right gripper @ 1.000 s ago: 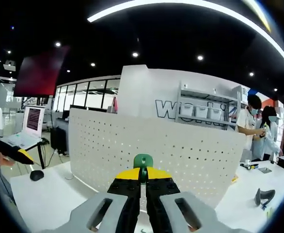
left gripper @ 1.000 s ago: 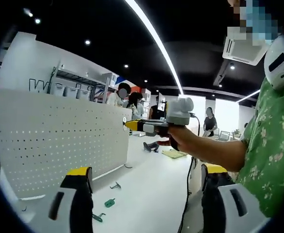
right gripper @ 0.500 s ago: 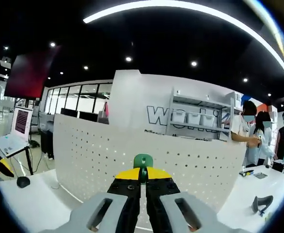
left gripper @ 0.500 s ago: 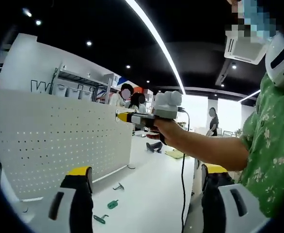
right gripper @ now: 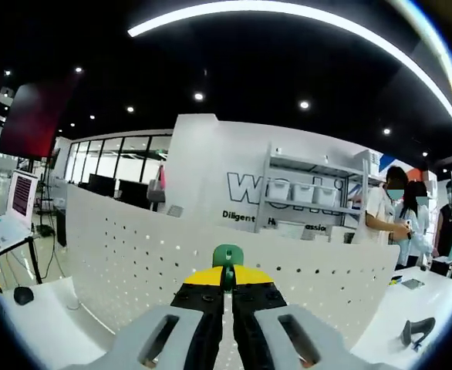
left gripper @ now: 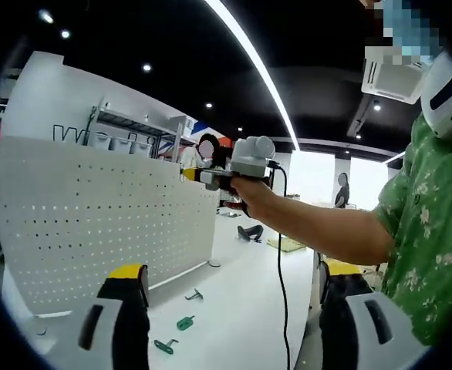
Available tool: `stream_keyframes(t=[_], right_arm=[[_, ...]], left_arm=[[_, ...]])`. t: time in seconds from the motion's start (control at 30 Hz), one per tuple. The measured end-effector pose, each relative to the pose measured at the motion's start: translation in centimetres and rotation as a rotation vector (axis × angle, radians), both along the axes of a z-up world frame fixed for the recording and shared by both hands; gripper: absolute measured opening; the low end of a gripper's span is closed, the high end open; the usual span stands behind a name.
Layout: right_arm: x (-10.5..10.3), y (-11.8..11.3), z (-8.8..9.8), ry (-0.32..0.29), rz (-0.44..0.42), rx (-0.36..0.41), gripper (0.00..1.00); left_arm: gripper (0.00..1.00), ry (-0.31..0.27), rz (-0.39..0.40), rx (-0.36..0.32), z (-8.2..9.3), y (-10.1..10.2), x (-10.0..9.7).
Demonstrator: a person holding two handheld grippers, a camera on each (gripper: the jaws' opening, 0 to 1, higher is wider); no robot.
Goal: Insert the hook assembly into the mounting plate slot until the hook locks in place.
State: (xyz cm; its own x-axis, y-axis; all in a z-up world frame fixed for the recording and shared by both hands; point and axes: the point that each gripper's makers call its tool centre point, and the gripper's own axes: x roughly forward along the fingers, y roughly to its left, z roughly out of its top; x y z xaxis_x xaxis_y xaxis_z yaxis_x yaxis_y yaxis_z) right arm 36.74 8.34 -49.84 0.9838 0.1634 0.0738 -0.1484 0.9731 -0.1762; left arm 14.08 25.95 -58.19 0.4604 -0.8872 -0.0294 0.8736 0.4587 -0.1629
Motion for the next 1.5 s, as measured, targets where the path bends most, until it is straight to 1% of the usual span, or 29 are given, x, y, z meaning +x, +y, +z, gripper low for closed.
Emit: stream_keyframes(t=[0.1, 0.27, 0.37, 0.43, 0.53, 0.7, 1.0, 1.5], right_arm=[[0.8, -0.3, -0.3, 0.002, -0.007, 0.003, 0.01], [1.5, -0.5, -0.8, 0.005, -0.016, -0.003, 0.01], [2.1, -0.9, -1.0, 0.004, -0.03, 0.025, 0.01], [2.6, -1.0, -1.3, 0.007, -0.032, 0.03, 0.01], [2.8, -0.9, -1.5, 0.009, -0.035, 0.03, 0.01], [3.5, -1.6, -1.8, 0.007, -0.054, 0.025, 0.01], [3.7, -2.2, -2.3, 0.013, -0.076, 0.032, 0.01], [4.2, -2.6, -2.4, 0.014, -0.074, 0.049, 0.01]], left_arm=[[0.94, 0.001, 0.002, 0.0, 0.0, 0.0, 0.2], [0.94, 0.005, 0.004, 0.004, -0.2, 0.2, 0.6], [0.94, 0.009, 0.004, 0.01, -0.4, 0.1, 0.8], [0.94, 0.013, 0.001, 0.009, -0.5, 0.1, 0.9], [0.93, 0.016, 0.002, 0.012, -0.6, 0.0, 1.0], [0.93, 0.02, 0.002, 0.014, -0.7, 0.1, 1.2], [0.93, 0.027, 0.006, 0.016, -1.0, 0.1, 1.6], [0.91, 0.034, 0.007, 0.025, -1.3, 0.2, 1.9]])
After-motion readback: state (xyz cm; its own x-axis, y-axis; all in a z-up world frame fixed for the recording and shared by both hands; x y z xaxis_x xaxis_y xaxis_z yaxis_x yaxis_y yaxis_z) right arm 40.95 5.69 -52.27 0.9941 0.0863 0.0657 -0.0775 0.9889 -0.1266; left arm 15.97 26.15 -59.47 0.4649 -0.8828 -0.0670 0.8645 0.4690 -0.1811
